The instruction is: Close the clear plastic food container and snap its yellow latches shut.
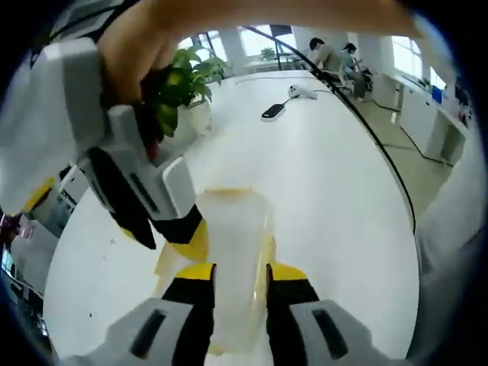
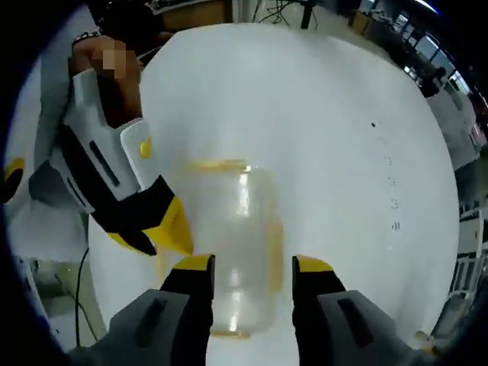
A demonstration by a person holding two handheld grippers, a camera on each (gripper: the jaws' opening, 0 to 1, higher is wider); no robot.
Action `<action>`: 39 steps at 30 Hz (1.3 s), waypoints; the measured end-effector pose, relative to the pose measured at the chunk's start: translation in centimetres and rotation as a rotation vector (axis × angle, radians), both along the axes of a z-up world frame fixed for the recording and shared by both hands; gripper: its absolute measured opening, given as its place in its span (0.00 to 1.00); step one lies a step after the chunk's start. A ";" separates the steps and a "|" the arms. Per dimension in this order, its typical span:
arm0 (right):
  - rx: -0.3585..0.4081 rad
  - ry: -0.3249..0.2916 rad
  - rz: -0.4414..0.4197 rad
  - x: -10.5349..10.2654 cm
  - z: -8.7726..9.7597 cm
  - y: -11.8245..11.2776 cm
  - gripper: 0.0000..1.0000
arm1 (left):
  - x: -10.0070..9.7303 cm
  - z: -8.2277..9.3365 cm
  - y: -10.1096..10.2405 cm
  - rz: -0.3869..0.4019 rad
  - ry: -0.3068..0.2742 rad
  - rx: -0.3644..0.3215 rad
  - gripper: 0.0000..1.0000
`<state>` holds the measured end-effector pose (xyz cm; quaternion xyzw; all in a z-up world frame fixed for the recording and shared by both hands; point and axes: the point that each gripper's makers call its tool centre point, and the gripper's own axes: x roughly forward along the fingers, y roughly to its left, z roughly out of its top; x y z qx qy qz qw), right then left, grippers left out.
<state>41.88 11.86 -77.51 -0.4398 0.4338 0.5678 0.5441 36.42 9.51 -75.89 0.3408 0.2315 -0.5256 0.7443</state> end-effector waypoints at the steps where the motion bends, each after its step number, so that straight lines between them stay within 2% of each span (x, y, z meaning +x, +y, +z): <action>1: -0.013 0.010 0.008 -0.2 0.0 -0.1 0.34 | 0.0 0.0 0.0 0.000 -0.003 0.006 0.20; 5: -0.037 0.020 -0.017 0.1 -0.2 -0.3 0.34 | -0.2 -0.2 -0.3 -0.023 -0.013 0.031 0.21; 6: -0.039 0.028 -0.020 0.0 -0.2 -0.3 0.35 | -0.2 -0.5 -0.2 -0.025 -0.016 0.054 0.21; 8: -0.067 0.055 -0.075 0.0 -0.3 -0.6 0.36 | -0.4 -1.8 0.4 -0.035 -0.029 0.147 0.24; 9: -0.080 0.062 -0.082 0.0 -0.4 -0.7 0.36 | -0.1 -1.5 -0.4 -0.079 -0.104 0.128 0.27; 11: -0.102 0.067 -0.088 -0.5 -0.4 -0.8 0.36 | -0.7 -1.8 -0.4 -0.066 -0.071 0.138 0.29; 13: -0.134 0.065 -0.080 0.4 -0.6 -0.1 0.36 | -0.6 -1.4 -0.7 -0.058 -0.046 0.116 0.27; 17: -0.163 0.049 -0.067 -0.2 -0.4 -0.3 0.36 | -0.3 -1.5 -0.8 -0.062 -0.048 0.140 0.22; 21: -0.141 0.053 -0.076 -0.2 -0.3 -0.8 0.36 | -0.5 -1.7 -0.9 -0.101 -0.088 0.196 0.22; 25: -0.112 0.067 -0.086 -0.3 -0.2 -0.9 0.36 | -0.6 -1.8 -0.9 -0.093 -0.106 0.202 0.22; 30: -0.099 0.085 -0.089 -0.4 -0.4 -0.8 0.36 | -0.6 -1.8 -0.8 -0.104 -0.129 0.174 0.21; 36: -0.094 0.104 -0.100 -0.3 -0.5 -0.8 0.35 | -0.9 -1.9 -1.1 -0.139 -0.192 0.249 0.18; 39: -0.097 0.109 -0.101 -0.4 -0.6 -0.8 0.35 | -0.9 -1.9 -1.0 -0.138 -0.193 0.247 0.17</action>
